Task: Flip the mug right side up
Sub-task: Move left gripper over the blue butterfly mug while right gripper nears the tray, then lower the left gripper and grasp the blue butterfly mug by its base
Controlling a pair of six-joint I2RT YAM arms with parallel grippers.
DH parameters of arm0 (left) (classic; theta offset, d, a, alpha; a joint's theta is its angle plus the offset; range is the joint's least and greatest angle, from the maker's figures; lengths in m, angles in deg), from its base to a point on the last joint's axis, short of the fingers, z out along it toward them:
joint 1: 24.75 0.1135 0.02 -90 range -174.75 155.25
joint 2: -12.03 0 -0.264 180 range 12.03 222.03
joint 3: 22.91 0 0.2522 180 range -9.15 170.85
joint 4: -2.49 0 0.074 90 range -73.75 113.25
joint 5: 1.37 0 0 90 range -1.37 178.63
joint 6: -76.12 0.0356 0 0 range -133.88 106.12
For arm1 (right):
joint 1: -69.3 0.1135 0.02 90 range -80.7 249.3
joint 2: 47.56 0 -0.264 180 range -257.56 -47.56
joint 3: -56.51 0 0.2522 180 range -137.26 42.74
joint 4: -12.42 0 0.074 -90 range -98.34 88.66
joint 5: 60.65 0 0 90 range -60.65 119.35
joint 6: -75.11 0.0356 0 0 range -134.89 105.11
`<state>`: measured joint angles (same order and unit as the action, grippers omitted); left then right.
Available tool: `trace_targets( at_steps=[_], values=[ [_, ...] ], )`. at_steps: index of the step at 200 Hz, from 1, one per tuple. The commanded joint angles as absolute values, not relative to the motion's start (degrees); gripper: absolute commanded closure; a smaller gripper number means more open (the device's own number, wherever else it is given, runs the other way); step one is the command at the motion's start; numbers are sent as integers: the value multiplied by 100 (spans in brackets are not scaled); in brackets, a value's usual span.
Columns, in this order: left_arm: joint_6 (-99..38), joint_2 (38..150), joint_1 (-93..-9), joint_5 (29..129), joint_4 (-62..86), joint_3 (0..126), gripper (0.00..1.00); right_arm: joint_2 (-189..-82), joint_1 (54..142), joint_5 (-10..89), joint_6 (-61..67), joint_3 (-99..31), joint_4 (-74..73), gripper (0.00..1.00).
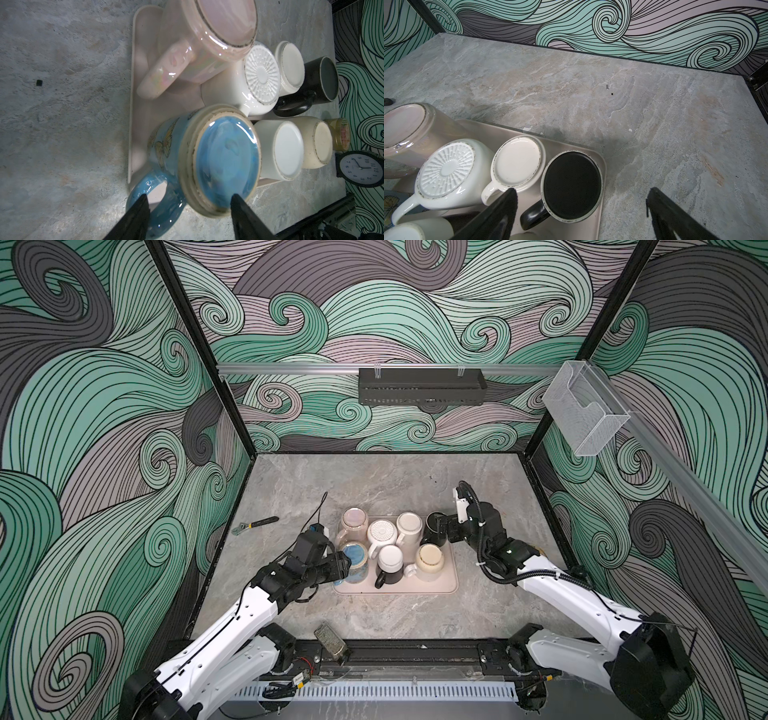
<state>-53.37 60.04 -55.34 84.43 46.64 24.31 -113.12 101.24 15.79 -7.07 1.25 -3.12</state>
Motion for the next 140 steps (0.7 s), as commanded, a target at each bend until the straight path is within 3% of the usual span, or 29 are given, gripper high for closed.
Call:
trace_targets(
  at_steps=[1,140],
  values=[
    [-5335,5957,-5597,8311,4572,2386,35,-11377,10164,1485,-627,118,-159,3],
    [-5263,5522,-6035,8667,4735,2260,37,-11704,10163,1565,-567,-32,53,4]
  ],
)
